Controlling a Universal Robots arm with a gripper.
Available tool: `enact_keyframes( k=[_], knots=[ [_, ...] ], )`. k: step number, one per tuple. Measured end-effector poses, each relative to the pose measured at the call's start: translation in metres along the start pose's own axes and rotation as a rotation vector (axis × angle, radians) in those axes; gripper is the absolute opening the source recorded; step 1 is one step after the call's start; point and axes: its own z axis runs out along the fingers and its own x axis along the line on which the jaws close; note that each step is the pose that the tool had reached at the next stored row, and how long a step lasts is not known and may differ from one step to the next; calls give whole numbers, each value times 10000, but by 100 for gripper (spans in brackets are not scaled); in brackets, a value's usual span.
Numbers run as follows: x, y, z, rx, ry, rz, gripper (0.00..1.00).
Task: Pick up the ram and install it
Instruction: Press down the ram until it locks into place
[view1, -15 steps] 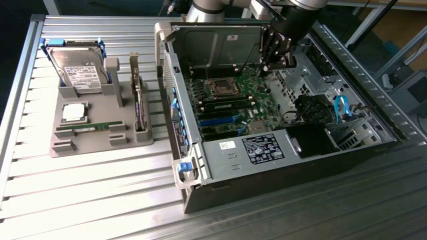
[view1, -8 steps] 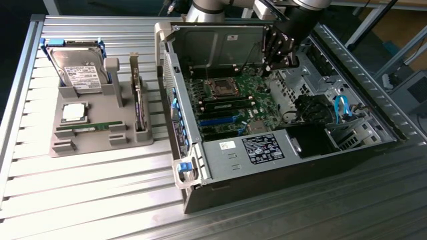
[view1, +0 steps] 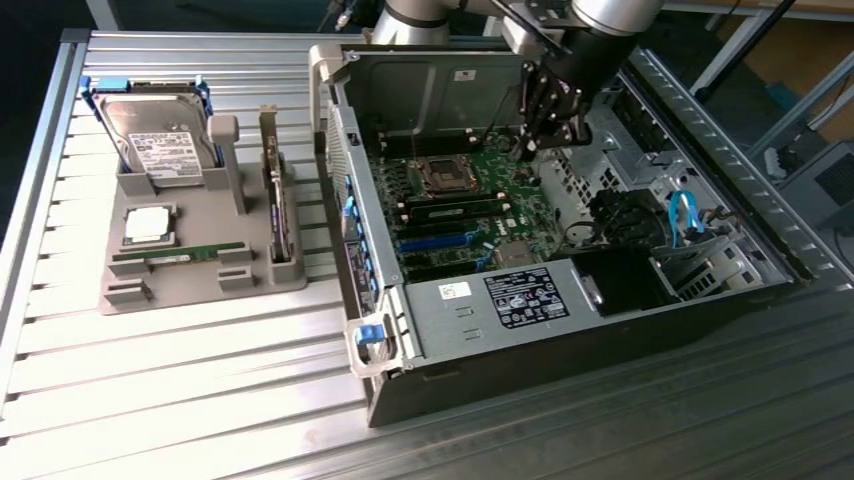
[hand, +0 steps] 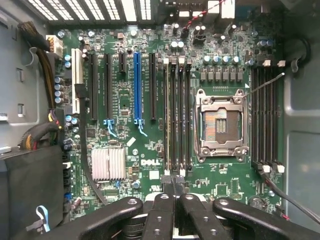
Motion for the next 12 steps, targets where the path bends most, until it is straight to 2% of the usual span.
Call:
enact_keyframes(
  k=[6,12],
  knots=[
    [2,-4,113,0,-1,0,10],
    [6,-10,276,0,-2,0,10]
  ],
)
